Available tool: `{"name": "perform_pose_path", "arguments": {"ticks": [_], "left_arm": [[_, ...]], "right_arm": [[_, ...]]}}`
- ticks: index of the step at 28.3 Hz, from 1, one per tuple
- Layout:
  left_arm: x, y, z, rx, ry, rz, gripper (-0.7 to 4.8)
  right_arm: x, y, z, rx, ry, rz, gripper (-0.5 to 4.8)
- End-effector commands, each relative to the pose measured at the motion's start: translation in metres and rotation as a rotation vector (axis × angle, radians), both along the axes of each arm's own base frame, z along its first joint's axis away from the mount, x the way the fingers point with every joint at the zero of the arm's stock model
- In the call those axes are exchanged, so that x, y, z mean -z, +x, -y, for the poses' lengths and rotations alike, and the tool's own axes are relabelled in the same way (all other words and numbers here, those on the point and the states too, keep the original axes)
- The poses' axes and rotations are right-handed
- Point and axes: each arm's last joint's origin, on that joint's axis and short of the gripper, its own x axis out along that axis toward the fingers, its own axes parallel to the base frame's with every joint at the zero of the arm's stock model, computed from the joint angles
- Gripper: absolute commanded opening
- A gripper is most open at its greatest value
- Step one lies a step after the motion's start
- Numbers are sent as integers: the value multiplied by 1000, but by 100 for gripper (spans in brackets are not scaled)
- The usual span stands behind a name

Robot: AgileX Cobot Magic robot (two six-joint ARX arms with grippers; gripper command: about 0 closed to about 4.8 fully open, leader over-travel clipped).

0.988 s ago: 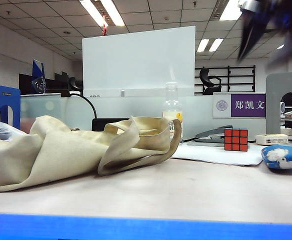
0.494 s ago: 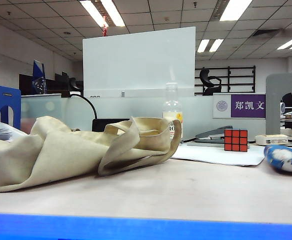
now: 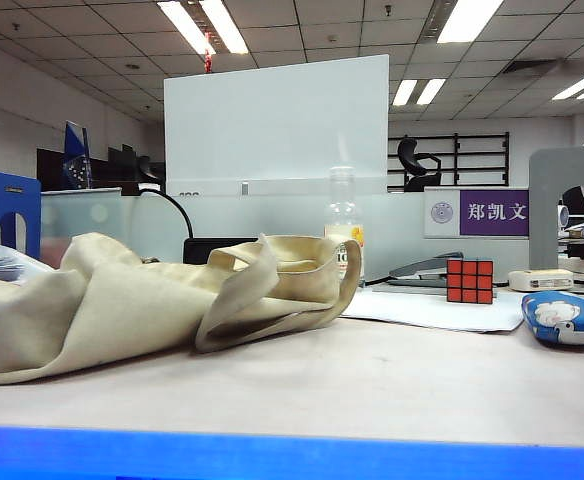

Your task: Take the glasses case out of the canvas bag and put it on the table.

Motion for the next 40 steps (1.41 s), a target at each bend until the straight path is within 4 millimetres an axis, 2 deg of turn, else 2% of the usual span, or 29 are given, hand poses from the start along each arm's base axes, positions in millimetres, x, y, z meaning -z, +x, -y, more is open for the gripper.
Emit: {"name": "perform_pose_path", "arguments": {"ticks": [1, 3, 5, 7, 12, 18, 22, 29, 34, 37, 40], "left_arm": [[32, -4, 1, 23, -42, -34, -5], [60, 1, 1, 48, -47, -96, -5], [89, 14, 3, 188, -63, -151, -5], [119, 31, 2, 212, -135, -177, -5], [169, 59, -1, 205, -168, -135, -5], [211, 83, -4, 189, -196, -210, -5], [223, 93, -5, 180, -199, -278, -5], [243, 93, -16, -66, -130, -271, -5], [277, 78, -37, -147, -242, -308, -5], [293, 65, -34, -183, -262, -322, -6], [302, 55, -22, -108, -255, -313, -5]], "right_arm": [[14, 23, -4, 7, 73, 68, 188], [25, 37, -5, 22, 79, 162, 187], [42, 48, -5, 85, 69, 202, 187], [62, 54, -5, 143, 47, 132, 188], [81, 58, -4, 189, 27, 81, 188], [94, 60, -3, 218, -31, 106, 187], [105, 60, -2, 239, -51, 77, 187], [107, 59, -2, 260, -63, 51, 188], [107, 59, -2, 258, -52, 50, 188], [107, 59, -2, 258, -52, 52, 188], [107, 59, -2, 257, -52, 52, 188]]}}
